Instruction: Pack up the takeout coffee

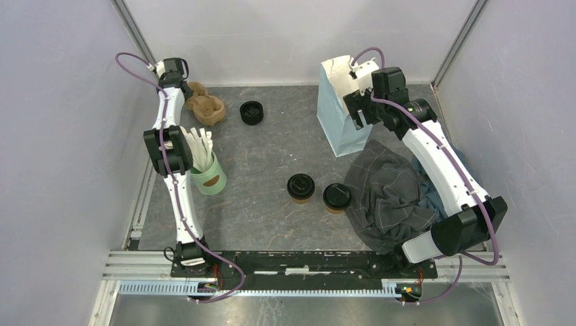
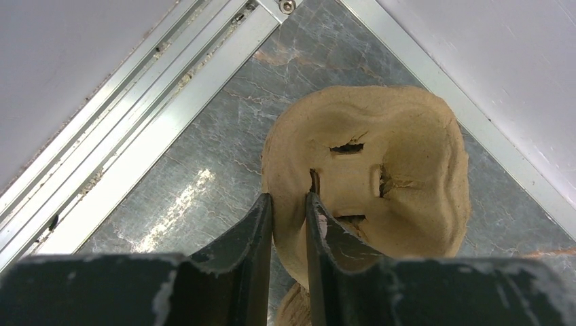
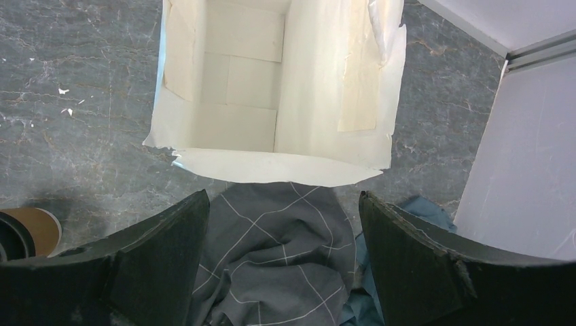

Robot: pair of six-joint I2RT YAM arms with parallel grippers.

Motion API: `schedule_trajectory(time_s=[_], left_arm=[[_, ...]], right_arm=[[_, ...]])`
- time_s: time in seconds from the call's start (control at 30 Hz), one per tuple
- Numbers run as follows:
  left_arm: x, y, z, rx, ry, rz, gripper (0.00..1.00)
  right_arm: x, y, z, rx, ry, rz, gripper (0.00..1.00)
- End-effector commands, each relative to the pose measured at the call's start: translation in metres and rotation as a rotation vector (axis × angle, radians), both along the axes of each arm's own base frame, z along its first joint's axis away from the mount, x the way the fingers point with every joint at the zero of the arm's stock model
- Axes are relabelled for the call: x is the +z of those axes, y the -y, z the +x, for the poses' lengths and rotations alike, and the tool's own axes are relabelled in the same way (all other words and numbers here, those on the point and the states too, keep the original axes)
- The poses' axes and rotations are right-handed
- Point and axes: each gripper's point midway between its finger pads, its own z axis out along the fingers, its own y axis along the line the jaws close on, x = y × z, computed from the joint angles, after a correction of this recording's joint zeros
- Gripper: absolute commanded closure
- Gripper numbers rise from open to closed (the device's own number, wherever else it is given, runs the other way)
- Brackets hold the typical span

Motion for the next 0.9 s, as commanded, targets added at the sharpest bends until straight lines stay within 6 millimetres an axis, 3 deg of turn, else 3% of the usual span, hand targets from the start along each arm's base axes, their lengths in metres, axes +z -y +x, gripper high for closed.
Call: schedule_trajectory(time_s=[0.0,0.63,0.87], left_arm=[[0.037,-0.004,0.013,-0.013,0.085,0.049,0.83],[0.073,0.015,-0.005,0.014,0.145,-0.134,0.98],[0.070,0.033,-0.011,-0.057,0.119,-0.195,0.98]], right_arm=[[0.014,0.000,0.008,-0.001,0.050,0.022,0.12],[0.016,0.007,0.006,-0.015,0.057,0.037,0.12],[0.016,0.005,0.005,-0.009,0.059,0.046,0.12]])
